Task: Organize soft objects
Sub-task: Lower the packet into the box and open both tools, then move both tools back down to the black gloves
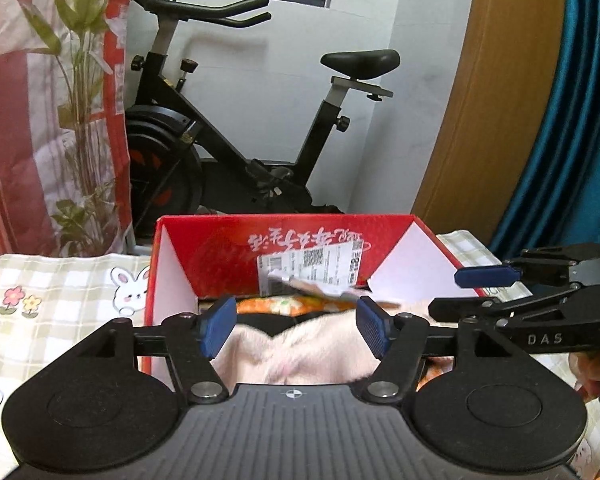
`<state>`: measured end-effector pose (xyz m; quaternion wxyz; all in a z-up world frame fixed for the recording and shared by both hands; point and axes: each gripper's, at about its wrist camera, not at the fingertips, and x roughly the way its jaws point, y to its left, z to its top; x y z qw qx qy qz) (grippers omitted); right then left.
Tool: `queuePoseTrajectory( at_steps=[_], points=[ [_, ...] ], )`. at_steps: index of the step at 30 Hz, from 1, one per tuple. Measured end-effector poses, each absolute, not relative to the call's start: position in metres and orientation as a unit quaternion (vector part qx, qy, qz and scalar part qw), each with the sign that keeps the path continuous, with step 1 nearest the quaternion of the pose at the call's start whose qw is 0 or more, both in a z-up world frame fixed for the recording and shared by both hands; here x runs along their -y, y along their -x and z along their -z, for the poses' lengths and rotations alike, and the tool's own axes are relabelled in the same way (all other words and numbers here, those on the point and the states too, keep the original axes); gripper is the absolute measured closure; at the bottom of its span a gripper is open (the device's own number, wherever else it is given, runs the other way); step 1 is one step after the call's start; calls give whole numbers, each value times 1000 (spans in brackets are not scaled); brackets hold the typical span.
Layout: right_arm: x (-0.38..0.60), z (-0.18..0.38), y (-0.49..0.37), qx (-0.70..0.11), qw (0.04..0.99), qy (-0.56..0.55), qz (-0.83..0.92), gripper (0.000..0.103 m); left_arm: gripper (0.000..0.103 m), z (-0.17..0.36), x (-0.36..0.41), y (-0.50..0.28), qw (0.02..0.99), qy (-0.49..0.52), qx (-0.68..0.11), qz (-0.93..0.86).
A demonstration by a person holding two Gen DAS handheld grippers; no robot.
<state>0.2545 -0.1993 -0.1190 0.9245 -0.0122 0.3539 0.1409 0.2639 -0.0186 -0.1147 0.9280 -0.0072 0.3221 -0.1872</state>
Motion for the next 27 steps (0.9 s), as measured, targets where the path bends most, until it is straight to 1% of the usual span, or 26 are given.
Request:
queuePoseTrajectory(
  at_steps=[13,27],
  points=[
    [186,112,-189,-340,929,21,-141,56,35,114,-2,-192,932,4,-316,175],
    [183,131,-131,-327,935,9,-139,56,35,140,-20,-140,929,14,-335,156]
  ],
)
